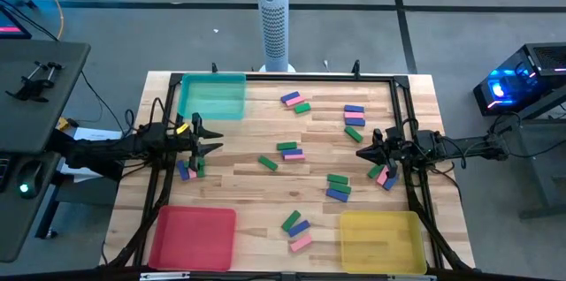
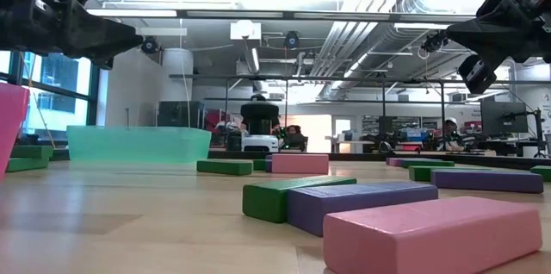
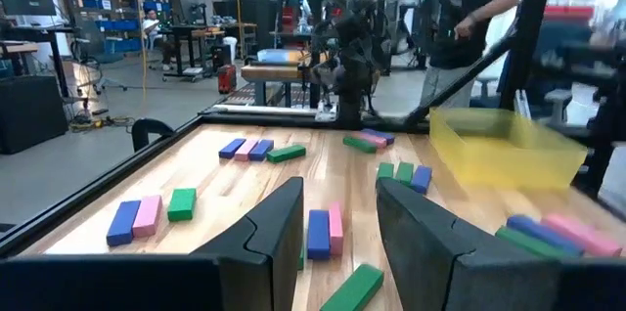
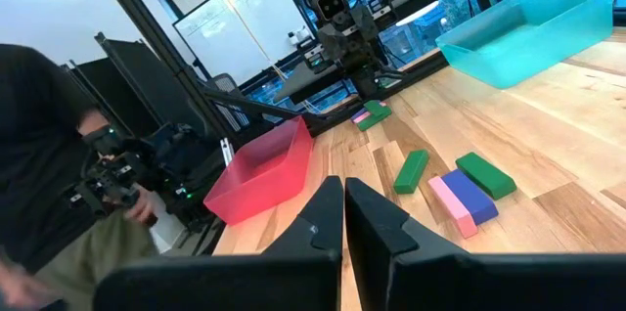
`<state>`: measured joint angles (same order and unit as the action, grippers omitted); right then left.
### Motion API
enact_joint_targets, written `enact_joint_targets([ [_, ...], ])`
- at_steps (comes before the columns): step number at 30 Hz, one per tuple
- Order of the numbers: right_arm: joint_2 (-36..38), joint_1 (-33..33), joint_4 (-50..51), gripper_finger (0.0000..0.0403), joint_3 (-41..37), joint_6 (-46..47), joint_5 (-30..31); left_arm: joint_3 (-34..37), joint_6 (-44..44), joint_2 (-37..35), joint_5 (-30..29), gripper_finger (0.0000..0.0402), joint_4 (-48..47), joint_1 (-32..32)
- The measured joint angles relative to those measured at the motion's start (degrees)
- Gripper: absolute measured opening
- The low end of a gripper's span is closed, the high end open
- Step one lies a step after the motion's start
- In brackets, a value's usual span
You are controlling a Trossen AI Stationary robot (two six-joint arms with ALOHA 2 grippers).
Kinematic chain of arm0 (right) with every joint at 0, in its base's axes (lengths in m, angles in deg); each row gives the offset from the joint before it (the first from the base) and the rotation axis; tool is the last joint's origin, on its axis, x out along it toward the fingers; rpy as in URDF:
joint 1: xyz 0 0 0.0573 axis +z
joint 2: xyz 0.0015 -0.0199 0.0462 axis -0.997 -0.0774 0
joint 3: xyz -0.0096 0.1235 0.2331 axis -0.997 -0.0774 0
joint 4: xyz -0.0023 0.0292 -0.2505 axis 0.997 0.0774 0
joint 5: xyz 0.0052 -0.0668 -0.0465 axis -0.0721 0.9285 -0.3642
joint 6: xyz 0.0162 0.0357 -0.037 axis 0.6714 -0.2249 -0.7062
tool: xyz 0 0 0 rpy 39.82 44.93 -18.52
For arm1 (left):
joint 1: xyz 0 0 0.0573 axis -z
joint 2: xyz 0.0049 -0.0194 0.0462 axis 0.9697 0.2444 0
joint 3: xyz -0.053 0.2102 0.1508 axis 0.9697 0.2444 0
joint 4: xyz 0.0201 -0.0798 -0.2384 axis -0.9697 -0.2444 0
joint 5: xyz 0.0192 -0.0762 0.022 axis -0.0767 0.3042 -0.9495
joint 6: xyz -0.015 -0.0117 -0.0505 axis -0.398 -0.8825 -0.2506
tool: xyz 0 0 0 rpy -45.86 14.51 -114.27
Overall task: Sort blocks
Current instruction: Put the pink block into the green bin
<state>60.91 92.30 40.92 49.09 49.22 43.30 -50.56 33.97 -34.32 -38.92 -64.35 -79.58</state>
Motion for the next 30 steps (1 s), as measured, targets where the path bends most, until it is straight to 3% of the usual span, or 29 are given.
enact_joint_targets([
  [2,-0.01,0.0,0.0,0.0,0.0,0.0,0.0,0.0,-2.75,0.3,0.03,0.0119,4.66,0.01],
  [5,0.0,-0.02,-0.01,0.0,-0.02,0.0,0.0,0.0,-16.06,0.25,0.48,0.0119,14.45,0.07],
  [9,-0.02,-0.02,-0.01,0.0,0.0,0.0,0.01,-0.45,-28.74,2.61,-5.45,0.0119,23.33,0.1],
  [12,0.0,0.0,-0.01,0.0,0.0,0.0,0.01,-4.34,-24.59,7.79,-3.3,0.0119,19.64,0.46],
  [17,0.0,0.0,0.0,0.0,-0.02,0.0,-0.02,-14.87,-9.54,22.69,-0.03,0.0119,11.27,2.7],
  [22,-0.02,-0.02,-0.02,0.0,-0.02,0.0,0.0,-26.4,6.25,38.27,-0.13,0.0119,-4.91,4.71],
  [26,-0.02,0.0,-0.02,0.0,-0.02,0.0,0.0,-33.96,4.32,48.94,-2.58,0.0119,-13.56,5.09],
  [30,-0.02,-0.02,-0.02,0.0,-0.02,0.0,0.0,-39.83,-5.86,58.36,-6.06,0.012,-23.17,5.08],
])
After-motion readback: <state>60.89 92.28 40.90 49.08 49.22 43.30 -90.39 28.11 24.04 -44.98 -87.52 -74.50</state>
